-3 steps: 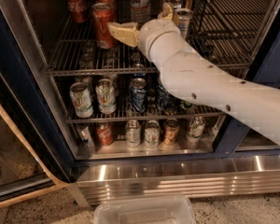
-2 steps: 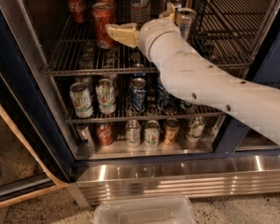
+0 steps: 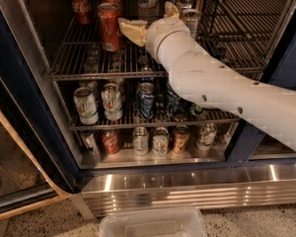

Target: Pick water bottle from top shelf of fridge

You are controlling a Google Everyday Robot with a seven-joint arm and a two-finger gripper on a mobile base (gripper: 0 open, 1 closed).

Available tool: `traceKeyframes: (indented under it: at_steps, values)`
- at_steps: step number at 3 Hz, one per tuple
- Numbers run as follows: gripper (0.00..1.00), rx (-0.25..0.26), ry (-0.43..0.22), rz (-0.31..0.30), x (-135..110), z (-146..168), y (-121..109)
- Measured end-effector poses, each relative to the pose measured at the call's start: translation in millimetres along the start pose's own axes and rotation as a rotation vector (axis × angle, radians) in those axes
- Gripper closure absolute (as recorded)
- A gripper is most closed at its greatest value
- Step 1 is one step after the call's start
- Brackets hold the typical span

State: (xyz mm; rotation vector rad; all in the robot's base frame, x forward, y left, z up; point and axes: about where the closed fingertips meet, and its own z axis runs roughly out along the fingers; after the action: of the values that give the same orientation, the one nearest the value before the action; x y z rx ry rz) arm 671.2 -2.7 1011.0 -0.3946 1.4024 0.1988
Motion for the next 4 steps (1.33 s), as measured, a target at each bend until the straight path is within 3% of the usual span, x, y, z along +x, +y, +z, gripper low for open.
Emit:
traceKeyframes:
  at_steps: [2, 4]
  values:
    - [0.30, 0.054, 0.000, -0.015, -0.6, 14.3, -4.8]
    - [0.30, 0.167, 0.013, -0.017, 6.8, 23.8, -17.8]
